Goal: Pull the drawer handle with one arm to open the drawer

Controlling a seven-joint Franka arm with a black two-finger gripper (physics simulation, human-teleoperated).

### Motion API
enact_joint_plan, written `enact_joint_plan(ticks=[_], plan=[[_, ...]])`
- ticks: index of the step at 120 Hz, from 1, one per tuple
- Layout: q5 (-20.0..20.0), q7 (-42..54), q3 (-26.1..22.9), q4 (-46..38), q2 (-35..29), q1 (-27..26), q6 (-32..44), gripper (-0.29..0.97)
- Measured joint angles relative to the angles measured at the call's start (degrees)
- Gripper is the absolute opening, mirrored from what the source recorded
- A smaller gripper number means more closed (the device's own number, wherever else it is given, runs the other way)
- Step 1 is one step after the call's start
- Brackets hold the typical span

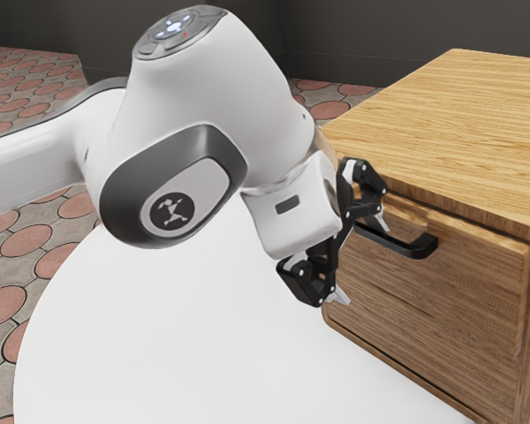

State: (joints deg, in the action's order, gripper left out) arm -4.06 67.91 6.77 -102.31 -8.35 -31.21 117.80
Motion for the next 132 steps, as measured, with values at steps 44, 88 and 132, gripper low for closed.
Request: enact_joint_plan(ticks=[44, 88, 132], plan=[[0.1, -1.1, -0.1, -2.2, -1.4, -0.3, 0.1, 0.64], [0.3, -2.0, -0.5, -7.3, -7.0, -0.7, 0.1, 0.67], [0.4, -3.2, -1.6, -14.3, -13.6, -0.3, 0.2, 0.65]])
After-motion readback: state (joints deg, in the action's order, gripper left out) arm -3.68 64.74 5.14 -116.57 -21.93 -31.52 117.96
